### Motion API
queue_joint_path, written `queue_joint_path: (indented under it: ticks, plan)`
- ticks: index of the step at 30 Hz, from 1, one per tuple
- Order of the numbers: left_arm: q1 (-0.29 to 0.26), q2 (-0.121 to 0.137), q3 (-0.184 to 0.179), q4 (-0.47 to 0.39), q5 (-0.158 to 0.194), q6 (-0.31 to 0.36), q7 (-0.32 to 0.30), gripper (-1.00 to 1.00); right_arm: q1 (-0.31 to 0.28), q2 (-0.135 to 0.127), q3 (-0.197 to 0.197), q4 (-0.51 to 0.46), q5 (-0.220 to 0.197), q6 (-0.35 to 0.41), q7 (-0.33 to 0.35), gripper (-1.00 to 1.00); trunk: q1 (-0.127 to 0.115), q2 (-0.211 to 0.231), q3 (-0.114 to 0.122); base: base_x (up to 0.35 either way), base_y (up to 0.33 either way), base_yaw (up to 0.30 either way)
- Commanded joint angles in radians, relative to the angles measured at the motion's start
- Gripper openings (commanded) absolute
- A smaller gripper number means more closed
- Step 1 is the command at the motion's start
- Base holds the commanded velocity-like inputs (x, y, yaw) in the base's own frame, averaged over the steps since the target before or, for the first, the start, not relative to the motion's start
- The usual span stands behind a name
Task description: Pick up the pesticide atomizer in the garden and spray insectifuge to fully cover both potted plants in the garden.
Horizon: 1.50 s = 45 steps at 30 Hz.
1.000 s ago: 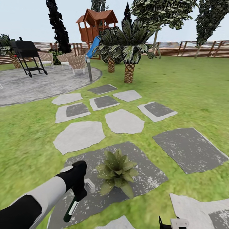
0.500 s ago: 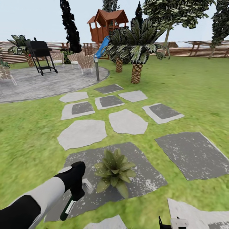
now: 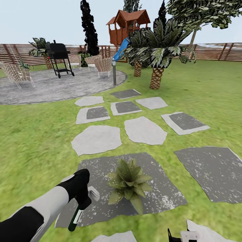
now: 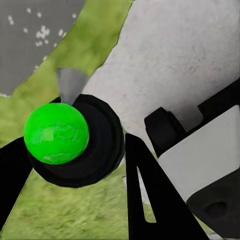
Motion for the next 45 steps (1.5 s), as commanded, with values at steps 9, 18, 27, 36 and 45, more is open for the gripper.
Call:
queue_joint_path:
  ticks: [9,18,27,36,45]
  plan:
    - [0.0,-0.002,-0.004,-0.004,-0.01,0.004,-0.01,-1.0,-0.001,0.0,0.0,0.0,0.007,-0.002,-0.006,1.0,0.0,0.0,-0.001,0.09,-0.145,0.001]
    - [0.0,0.0,0.002,-0.004,-0.01,0.004,-0.011,-1.0,-0.001,0.001,0.0,0.001,0.007,-0.002,-0.006,1.0,0.0,0.0,-0.001,0.006,-0.272,0.002]
    - [0.0,0.007,0.006,-0.007,-0.009,0.004,-0.011,-1.0,-0.001,0.001,0.0,0.0,0.007,-0.002,-0.006,1.0,0.0,0.0,-0.001,-0.007,-0.274,0.224]
    - [-0.01,0.004,0.009,-0.01,-0.008,0.005,-0.011,-1.0,-0.001,0.001,0.0,0.0,0.007,-0.002,-0.006,1.0,0.0,0.0,-0.001,-0.02,-0.276,0.279]
    - [-0.018,-0.007,0.009,-0.011,-0.008,0.007,-0.011,-1.0,-0.001,0.001,0.0,0.0,0.007,-0.002,-0.007,1.0,0.0,0.0,-0.001,0.071,-0.278,0.26]
